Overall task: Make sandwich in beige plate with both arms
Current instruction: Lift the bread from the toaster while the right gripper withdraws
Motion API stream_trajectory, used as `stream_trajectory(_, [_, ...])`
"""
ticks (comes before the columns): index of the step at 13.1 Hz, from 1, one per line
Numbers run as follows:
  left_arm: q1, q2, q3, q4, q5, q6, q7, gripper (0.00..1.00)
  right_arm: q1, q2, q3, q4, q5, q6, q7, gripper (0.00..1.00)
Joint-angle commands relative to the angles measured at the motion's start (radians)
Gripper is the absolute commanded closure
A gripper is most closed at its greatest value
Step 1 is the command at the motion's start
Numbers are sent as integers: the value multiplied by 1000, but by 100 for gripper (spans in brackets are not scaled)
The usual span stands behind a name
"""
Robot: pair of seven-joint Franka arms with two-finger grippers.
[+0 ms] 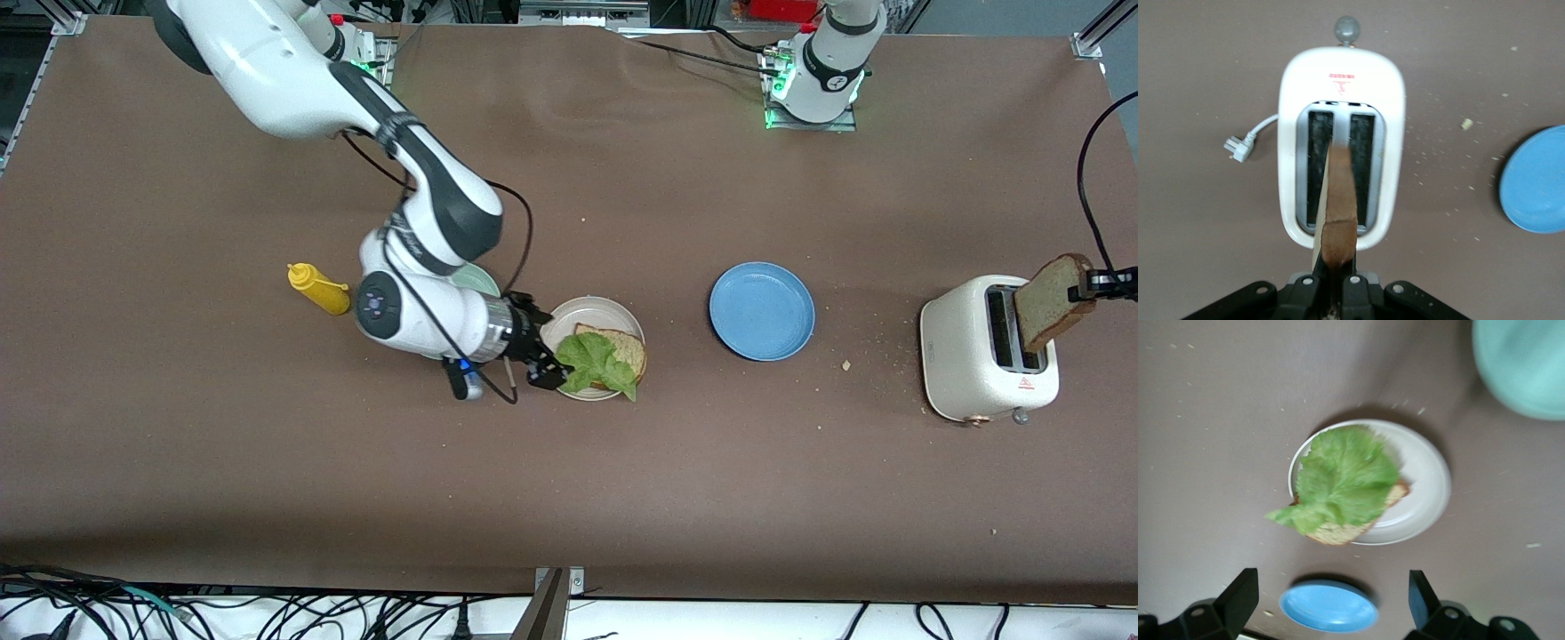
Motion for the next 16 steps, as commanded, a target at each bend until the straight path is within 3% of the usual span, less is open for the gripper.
stream_trajectory(1, [7,0,0,97,-102,-115,28,100,-89,-117,-7,-33,-20,-209,-221,1])
stream_trajectory(3, [1,0,-4,150,-124,-185,28,100,-122,-181,-77,-33,-29,-357,-387,1])
stream_trajectory(4, [-5,0,-9,153,-195,-217,20,100,-123,-212,-122,-33,-54,-407,-472,1])
stream_trajectory(5, [-6,6,-11,148,-312,-240,16,100,-135,-235,-154,-33,-87,-459,-551,1])
stream_trajectory(8, [-13,60,-18,134,-622,-346,-1,100,-194,-294,-176,-34,-242,-572,-822,1])
stream_trajectory(10, [-65,106,-26,133,-713,-369,-23,100,-197,-341,-245,-57,-295,-577,-942,1])
stream_trajectory(13, [-113,214,-27,134,-906,-375,14,100,-198,-390,-346,-83,-289,-563,-1154,1])
stream_trajectory(16, [-215,264,-37,134,-952,-351,25,100,-235,-429,-376,-118,-292,-502,-1351,1])
